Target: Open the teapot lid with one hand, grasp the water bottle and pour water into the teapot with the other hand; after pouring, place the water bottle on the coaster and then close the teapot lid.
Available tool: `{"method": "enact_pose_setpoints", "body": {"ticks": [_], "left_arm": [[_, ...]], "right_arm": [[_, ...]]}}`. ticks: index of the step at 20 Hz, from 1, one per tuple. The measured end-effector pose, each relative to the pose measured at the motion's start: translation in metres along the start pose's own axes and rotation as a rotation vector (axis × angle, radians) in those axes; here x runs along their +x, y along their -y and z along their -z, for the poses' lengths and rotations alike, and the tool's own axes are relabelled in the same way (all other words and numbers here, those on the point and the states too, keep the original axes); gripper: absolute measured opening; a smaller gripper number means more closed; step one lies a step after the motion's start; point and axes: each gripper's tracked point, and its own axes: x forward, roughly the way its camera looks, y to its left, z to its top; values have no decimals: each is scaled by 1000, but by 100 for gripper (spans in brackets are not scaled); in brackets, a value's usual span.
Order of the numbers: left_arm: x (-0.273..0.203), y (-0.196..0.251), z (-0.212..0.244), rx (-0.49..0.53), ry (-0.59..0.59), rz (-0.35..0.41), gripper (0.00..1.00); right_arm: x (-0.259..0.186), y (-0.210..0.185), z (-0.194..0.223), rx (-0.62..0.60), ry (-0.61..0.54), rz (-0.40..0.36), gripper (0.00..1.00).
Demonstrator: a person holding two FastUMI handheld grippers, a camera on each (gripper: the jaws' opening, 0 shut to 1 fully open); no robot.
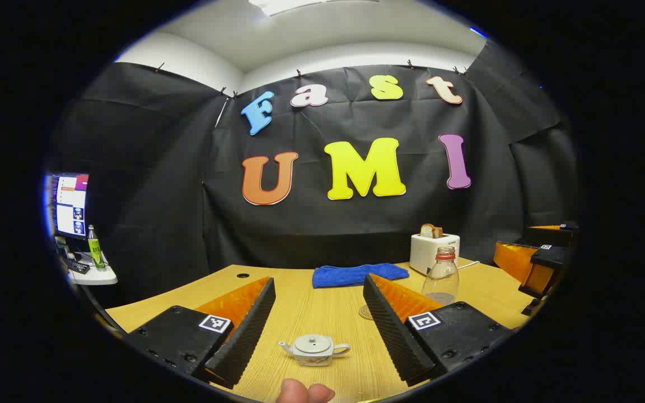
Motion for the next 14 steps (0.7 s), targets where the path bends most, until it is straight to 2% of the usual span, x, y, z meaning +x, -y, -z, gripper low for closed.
{"method": "enact_pose_setpoints", "body": {"ticks": [3, 5, 14], "left_arm": [[0, -2, 0, -3, -4, -2, 99], [1, -3, 0, -2, -2, -5, 99], [2, -9, 0, -2, -1, -16, 99]], "right_arm": [[0, -1, 4, 5, -11, -2, 99], [-1, -2, 6, -3, -18, -3, 95], [0, -4, 11, -21, -26, -13, 95]]}}
